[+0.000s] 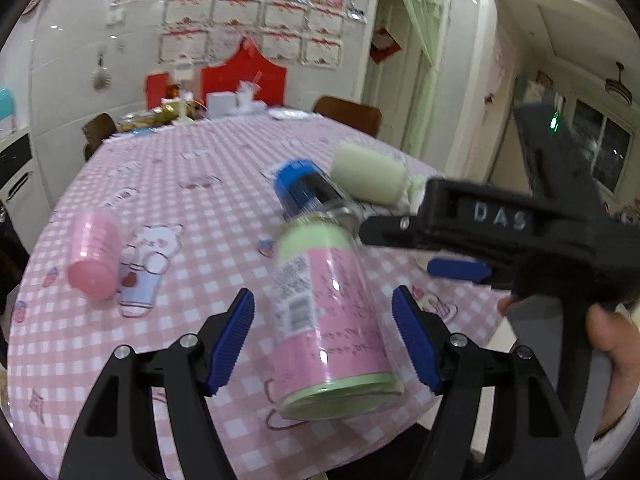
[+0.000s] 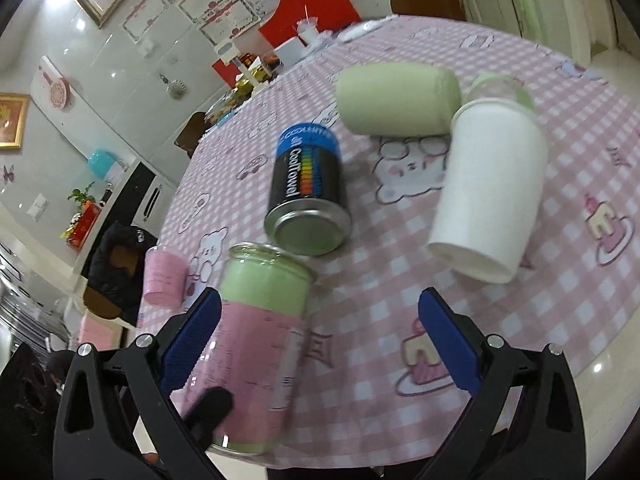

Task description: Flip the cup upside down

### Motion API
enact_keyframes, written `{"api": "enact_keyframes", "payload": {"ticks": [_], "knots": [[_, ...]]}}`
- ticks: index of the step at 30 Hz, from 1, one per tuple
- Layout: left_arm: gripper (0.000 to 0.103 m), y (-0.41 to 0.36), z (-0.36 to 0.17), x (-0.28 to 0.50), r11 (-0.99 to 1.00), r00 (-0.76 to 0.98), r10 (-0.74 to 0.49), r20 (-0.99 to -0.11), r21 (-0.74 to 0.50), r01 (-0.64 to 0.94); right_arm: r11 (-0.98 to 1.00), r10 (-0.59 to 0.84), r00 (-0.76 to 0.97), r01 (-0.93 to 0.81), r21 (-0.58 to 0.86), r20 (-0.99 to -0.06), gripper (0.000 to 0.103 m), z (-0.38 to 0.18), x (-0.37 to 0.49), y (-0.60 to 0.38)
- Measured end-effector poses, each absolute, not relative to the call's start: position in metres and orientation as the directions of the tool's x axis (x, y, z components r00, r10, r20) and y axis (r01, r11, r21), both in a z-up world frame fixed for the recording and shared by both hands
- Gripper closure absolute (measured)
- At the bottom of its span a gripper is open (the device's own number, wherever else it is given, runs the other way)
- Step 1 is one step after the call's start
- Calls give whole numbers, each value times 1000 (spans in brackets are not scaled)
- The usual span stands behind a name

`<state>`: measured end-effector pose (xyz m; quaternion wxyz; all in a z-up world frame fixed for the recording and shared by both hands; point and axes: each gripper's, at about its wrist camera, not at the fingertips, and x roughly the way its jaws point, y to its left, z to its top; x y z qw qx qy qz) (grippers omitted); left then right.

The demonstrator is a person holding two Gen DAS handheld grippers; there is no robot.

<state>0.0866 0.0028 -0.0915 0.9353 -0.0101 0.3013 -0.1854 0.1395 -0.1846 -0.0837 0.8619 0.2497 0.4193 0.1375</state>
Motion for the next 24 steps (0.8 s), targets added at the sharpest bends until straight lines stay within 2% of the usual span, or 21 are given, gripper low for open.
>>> {"api": "enact_keyframes", "payload": {"ticks": [3, 6, 12, 14, 16, 18, 24], "knots": [[33, 18, -84, 85, 949, 776, -314, -547, -153, 276, 823, 472, 595, -32, 567, -651, 8, -83, 144, -177], [33, 32, -80, 88, 975, 808, -221, -546, -119, 186, 804, 503, 576, -38, 593, -644, 8, -86, 149, -170], [33, 55, -78, 99, 985, 819, -162, -551, -137, 103, 789, 538, 539, -53, 612, -648, 9, -92, 159, -153], [33, 60, -79, 100, 987, 821, -145, -552, -141, 79, 785, 548, 521, -49, 617, -655, 14, -96, 164, -151], [33, 64, -79, 102, 985, 820, -151, -552, -152, 79, 768, 576, 491, -49, 639, -654, 28, -99, 169, -148], [33, 66, -79, 103, 984, 823, -151, -547, -161, 73, 772, 573, 489, -53, 634, -657, 34, -100, 171, -146], [33, 68, -81, 106, 980, 822, -160, -546, -185, 68, 768, 586, 486, -77, 636, -648, 34, -100, 171, -145]]}}
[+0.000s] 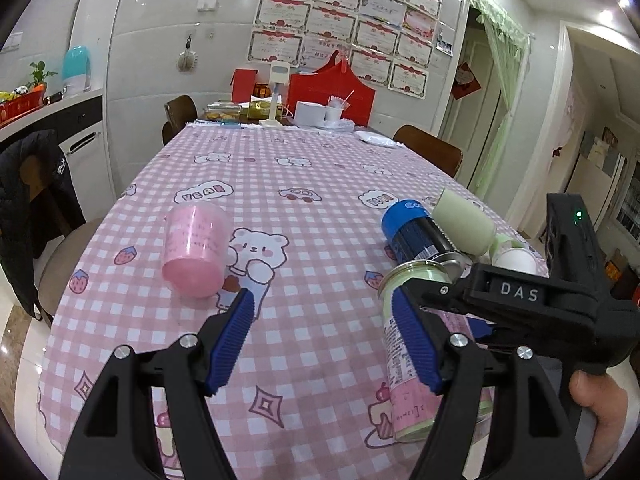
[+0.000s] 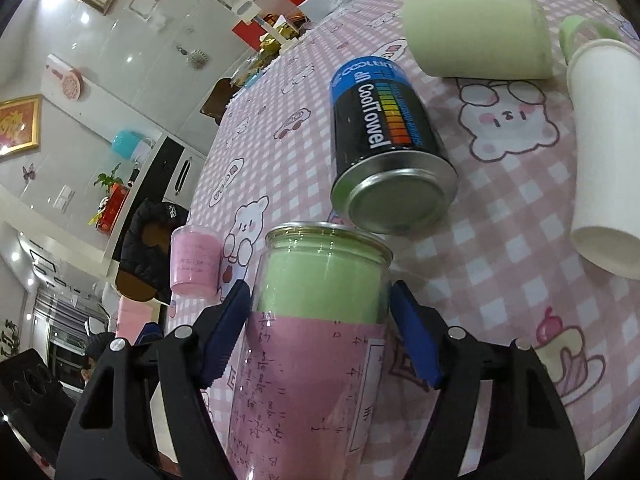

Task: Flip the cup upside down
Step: 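Rotate the canister green end up and lower it with the right tool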

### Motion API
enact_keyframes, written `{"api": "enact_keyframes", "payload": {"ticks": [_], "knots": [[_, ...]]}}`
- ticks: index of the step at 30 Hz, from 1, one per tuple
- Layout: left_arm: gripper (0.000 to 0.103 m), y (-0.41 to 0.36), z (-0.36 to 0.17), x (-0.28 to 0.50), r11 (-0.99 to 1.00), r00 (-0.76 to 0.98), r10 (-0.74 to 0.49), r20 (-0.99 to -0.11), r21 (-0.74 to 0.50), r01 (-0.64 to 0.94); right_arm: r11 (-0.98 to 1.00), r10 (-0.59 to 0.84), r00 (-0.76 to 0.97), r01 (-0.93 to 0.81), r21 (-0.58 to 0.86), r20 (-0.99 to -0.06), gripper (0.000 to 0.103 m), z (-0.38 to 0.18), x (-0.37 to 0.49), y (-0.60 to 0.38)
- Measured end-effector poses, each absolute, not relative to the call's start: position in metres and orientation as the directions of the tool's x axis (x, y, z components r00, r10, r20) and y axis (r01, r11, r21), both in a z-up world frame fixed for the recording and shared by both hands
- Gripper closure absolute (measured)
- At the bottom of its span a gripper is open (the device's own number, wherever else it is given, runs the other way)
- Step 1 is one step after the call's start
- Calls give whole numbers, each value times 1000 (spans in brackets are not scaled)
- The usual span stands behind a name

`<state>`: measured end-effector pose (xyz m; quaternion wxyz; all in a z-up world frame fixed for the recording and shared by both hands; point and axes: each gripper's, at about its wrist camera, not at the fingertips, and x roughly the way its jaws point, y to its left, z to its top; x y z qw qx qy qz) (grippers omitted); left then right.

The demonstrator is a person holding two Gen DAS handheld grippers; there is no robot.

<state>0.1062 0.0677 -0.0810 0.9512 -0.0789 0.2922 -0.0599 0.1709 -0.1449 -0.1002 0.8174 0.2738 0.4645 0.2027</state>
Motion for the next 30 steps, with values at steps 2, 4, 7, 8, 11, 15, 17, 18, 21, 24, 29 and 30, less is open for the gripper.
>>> {"api": "enact_keyframes", "payload": {"ticks": [2, 4, 7, 8, 11, 15, 17, 18, 21, 24, 29, 30], "knots": [[33, 69, -82, 105, 978, 822, -165, -545, -198, 64, 769, 589, 487, -93, 633, -644, 34, -98, 168, -145], [33, 71, -83, 103, 973, 825, -172, -538, -224, 57, 778, 581, 506, -117, 617, -637, 35, -92, 162, -144], [33, 74, -85, 99, 964, 830, -185, -526, -260, 50, 801, 559, 551, -165, 575, -620, 35, -78, 153, -142], [33, 74, -85, 98, 964, 833, -181, -524, -264, 44, 807, 552, 561, -175, 564, -616, 35, -77, 150, -141], [33, 72, -84, 96, 964, 835, -181, -520, -263, 46, 831, 522, 609, -205, 516, -598, 35, -67, 141, -141], [33, 67, -82, 92, 965, 837, -192, -512, -255, 65, 873, 460, 683, -232, 429, -567, 35, -56, 128, -139], [33, 63, -81, 89, 966, 839, -195, -509, -245, 76, 891, 432, 716, -243, 384, -549, 35, -52, 122, -135], [33, 62, -82, 89, 967, 838, -197, -508, -242, 80, 898, 420, 729, -247, 364, -541, 35, -51, 121, -134], [33, 58, -80, 88, 968, 839, -201, -506, -234, 91, 927, 361, 779, -240, 288, -513, 35, -47, 116, -129], [33, 58, -79, 87, 968, 841, -199, -503, -234, 89, 940, 332, 803, -240, 243, -494, 35, -45, 111, -127], [33, 56, -78, 87, 969, 846, -193, -497, -234, 84, 961, 276, 834, -222, 167, -479, 36, -49, 108, -124], [33, 55, -78, 87, 970, 846, -189, -498, -229, 82, 960, 277, 837, -226, 163, -472, 36, -49, 107, -124]]}}
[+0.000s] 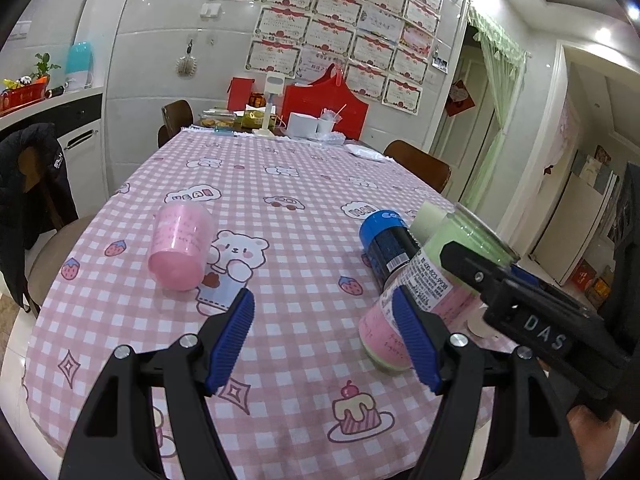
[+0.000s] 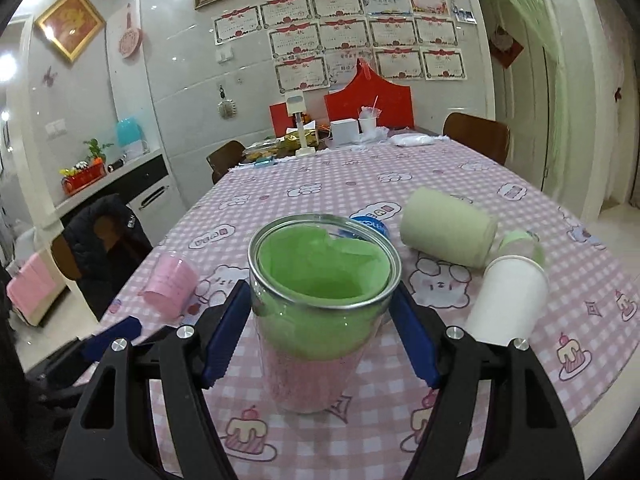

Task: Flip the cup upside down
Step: 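Rotate the canister green end up and lower it with the right tool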

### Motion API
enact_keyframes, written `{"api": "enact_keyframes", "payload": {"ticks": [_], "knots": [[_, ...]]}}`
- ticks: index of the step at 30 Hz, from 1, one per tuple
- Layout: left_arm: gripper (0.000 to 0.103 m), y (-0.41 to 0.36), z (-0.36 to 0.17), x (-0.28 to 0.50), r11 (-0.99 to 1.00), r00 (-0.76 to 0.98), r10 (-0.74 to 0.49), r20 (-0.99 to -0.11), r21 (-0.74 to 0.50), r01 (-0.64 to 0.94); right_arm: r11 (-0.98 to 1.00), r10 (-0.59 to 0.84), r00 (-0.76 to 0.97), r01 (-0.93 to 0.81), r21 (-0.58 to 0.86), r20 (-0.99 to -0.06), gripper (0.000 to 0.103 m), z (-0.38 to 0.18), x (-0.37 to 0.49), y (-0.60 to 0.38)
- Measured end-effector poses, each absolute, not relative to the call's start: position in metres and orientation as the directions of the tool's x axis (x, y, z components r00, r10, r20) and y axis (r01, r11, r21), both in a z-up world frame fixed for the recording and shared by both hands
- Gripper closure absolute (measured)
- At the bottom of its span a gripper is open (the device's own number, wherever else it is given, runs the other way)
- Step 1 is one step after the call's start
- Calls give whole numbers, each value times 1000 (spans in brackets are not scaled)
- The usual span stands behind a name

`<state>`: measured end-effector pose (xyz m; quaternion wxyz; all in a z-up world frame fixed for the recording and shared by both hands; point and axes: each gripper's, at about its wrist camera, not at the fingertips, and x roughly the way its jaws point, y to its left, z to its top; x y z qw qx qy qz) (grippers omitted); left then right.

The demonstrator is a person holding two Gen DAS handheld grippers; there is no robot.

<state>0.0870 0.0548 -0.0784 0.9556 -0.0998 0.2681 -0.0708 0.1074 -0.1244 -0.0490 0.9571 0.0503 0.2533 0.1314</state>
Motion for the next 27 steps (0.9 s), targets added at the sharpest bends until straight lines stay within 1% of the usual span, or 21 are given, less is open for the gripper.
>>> {"api": "enact_keyframes", "payload": {"ticks": [3, 12, 17, 21, 27], "knots": [[33, 56, -80, 87, 974, 847, -170, -504, -216, 67, 965, 261, 845, -225, 133, -466, 36, -51, 106, -122], [33, 63, -81, 86, 975, 847, -157, -508, -218, 50, 957, 290, 836, -253, 141, -466, 35, -53, 103, -121], [31, 66, -80, 85, 970, 846, -175, -504, -237, 59, 941, 337, 812, -273, 200, -477, 35, -53, 104, -127], [31, 66, -78, 81, 968, 848, -181, -498, -241, 65, 937, 348, 809, -279, 211, -473, 35, -51, 101, -126], [28, 66, -75, 78, 962, 844, -202, -498, -260, 76, 933, 355, 811, -277, 230, -465, 30, -48, 95, -131]]}}
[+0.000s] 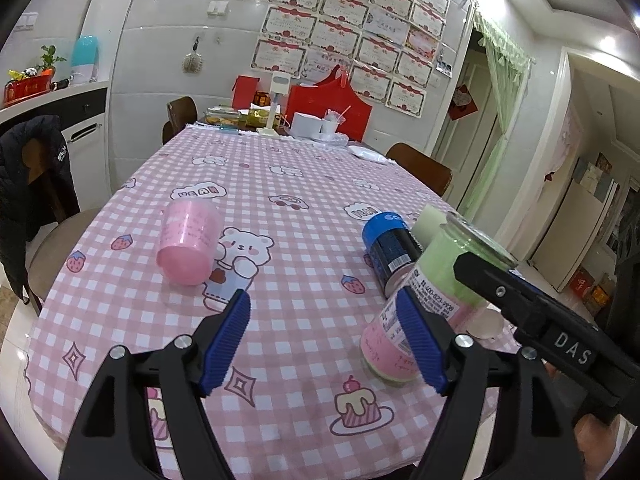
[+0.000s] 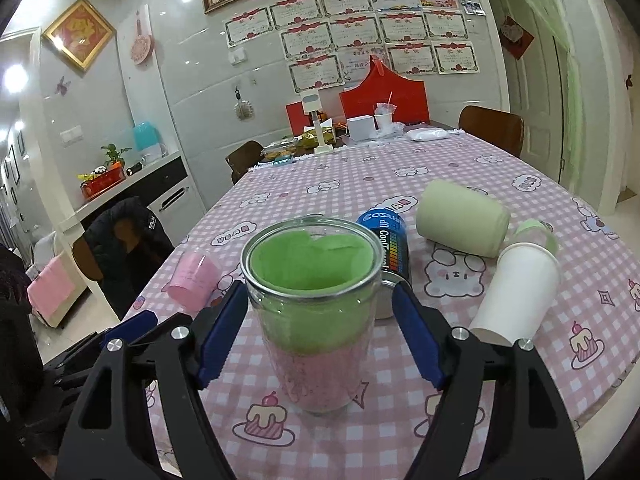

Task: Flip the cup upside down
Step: 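Rotate the canister green end up and lower it with the right tool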

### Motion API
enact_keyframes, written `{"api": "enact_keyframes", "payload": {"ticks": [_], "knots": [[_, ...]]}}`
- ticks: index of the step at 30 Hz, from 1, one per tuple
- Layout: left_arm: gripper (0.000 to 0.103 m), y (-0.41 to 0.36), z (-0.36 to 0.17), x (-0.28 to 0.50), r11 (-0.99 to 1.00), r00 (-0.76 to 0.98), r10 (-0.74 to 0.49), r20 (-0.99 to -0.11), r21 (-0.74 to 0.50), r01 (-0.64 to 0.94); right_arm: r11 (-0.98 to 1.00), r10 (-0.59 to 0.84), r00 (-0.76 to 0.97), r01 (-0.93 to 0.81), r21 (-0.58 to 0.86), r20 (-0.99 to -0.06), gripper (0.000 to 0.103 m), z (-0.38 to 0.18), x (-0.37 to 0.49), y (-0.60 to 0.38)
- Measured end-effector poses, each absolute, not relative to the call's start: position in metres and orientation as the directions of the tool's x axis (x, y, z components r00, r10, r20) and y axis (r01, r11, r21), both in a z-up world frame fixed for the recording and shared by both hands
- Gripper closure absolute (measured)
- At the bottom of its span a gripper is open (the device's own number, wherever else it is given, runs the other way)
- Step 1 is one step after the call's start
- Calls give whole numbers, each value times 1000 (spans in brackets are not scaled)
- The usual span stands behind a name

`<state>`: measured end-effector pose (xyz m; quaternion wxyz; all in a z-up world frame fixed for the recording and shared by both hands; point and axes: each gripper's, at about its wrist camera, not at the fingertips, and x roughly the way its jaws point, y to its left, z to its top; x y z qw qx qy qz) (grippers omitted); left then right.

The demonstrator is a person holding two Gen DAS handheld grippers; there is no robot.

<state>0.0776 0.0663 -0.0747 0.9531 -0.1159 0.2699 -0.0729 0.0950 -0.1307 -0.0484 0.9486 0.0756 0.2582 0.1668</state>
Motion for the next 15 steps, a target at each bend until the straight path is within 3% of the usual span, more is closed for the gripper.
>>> {"api": "enact_keyframes", "payload": {"ticks": [15], "knots": [[26, 39, -61, 63, 966, 833, -231, -503, -224, 132, 926, 369, 811, -282, 250, -453, 20, -41, 72, -162]]}}
